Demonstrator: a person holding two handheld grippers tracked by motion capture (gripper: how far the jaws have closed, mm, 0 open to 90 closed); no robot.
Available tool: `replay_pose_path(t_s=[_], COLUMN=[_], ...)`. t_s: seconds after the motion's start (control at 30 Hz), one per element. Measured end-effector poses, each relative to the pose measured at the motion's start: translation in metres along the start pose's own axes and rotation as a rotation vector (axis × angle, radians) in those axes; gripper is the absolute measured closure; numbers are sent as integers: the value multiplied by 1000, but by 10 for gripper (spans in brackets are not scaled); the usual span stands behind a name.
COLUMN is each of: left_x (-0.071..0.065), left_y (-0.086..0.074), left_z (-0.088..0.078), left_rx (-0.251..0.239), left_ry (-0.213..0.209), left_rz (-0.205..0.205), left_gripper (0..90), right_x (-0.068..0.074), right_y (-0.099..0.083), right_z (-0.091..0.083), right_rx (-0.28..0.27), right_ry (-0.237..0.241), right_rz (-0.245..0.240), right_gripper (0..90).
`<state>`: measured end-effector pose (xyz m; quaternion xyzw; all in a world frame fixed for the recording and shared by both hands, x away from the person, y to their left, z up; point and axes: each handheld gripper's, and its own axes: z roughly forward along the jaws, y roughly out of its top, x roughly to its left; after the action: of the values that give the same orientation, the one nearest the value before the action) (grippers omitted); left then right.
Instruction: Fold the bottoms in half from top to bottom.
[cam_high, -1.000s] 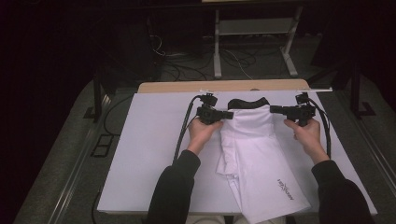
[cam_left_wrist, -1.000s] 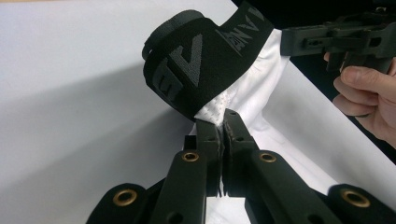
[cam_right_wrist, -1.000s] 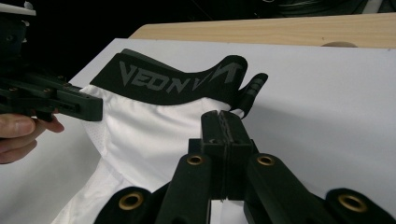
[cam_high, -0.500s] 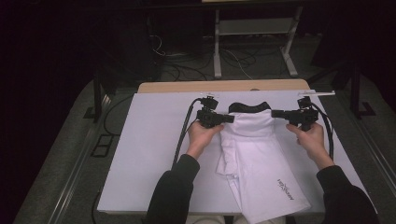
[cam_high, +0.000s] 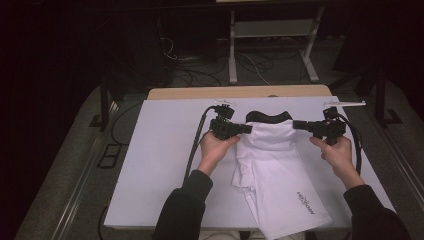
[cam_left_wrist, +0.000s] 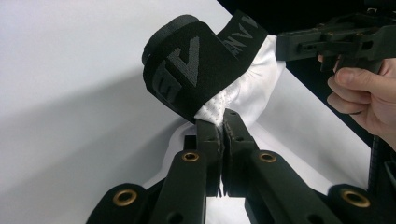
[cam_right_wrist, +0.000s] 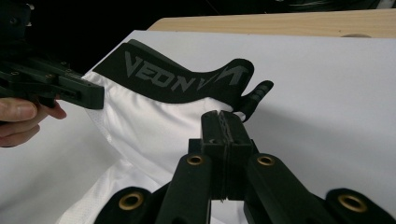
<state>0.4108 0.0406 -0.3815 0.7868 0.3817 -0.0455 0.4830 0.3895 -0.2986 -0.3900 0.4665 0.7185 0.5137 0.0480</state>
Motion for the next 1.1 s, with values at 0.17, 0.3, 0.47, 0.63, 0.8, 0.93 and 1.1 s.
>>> replay_pose_path(t_s=[0.17, 0.3, 0.47, 0.63, 0.8, 0.93, 1.1], left_x=[-4, -8, -13, -16, -21, -24, -28], left_y=[-5, -8, -13, -17, -20, -24, -28], left_z=[-2, -4, -3, -2, -4, -5, -6], left_rx=[2, 5, 12, 22, 28, 34, 40], left_ry=[-15, -25, -36, -44, -52, -57, -68], left_rz=[2, 3, 5, 9, 18, 22, 19], left_gripper=[860, 860, 860, 860, 860, 860, 860], right_x=[4, 6, 8, 9, 11, 12, 13], right_y=[-5, -11, -18, -25, -28, -31, -35], right_z=[-3, -7, -12, -17, -21, -25, -27], right_rx=[2, 4, 1, 5, 9, 8, 13], right_ry=[2, 8, 13, 17, 26, 38, 46], right_rz=[-4, -6, -6, 0, -2, 4, 7], right_gripper=[884, 884, 883, 884, 883, 883, 883])
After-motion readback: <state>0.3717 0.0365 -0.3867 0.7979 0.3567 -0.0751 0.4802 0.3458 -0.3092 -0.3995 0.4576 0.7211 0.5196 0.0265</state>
